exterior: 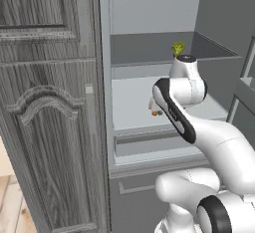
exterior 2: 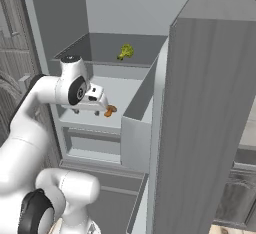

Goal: Place the cold items (broccoli and mushroom) from the fridge in one tupperware on the dining counter. Place the warm items (hot dog and kebab skewer) in the stove area in another tupperware.

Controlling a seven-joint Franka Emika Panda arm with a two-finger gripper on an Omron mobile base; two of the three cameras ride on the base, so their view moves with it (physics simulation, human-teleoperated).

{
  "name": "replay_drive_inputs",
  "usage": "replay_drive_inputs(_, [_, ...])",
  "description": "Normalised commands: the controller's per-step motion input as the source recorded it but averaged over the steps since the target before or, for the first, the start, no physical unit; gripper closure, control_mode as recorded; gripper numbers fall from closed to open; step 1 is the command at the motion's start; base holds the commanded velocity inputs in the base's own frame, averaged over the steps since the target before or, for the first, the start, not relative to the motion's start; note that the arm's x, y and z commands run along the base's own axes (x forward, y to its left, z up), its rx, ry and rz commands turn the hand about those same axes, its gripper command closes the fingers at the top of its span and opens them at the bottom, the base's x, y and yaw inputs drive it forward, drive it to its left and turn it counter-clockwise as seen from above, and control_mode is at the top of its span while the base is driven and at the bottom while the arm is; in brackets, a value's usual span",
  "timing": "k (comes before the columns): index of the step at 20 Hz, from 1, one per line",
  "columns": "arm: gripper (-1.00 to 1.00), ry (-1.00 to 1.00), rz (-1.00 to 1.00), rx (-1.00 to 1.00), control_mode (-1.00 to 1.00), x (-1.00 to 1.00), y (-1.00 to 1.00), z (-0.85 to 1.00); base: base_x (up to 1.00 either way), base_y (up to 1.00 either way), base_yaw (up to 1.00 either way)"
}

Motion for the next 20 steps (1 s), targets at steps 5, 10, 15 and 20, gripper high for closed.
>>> replay_drive_inputs(5, [-1.0, 0.0, 0.0, 0.0, -1.0, 0.53, -0.1, -0.27, 0.0, 0.0, 0.0])
replay_drive_inputs(10, [-1.0, 0.0, 0.0, 0.0, -1.0, 0.48, -0.14, -0.19, 0.0, 0.0, 0.0])
replay_drive_inputs(15, [-1.0, 0.0, 0.0, 0.0, -1.0, 0.4, -0.1, -0.1, 0.0, 0.0, 0.0])
replay_drive_inputs(20, [-1.0, 0.0, -0.01, 0.0, -1.0, 0.34, 0.0, -0.18, 0.0, 0.0, 0.0])
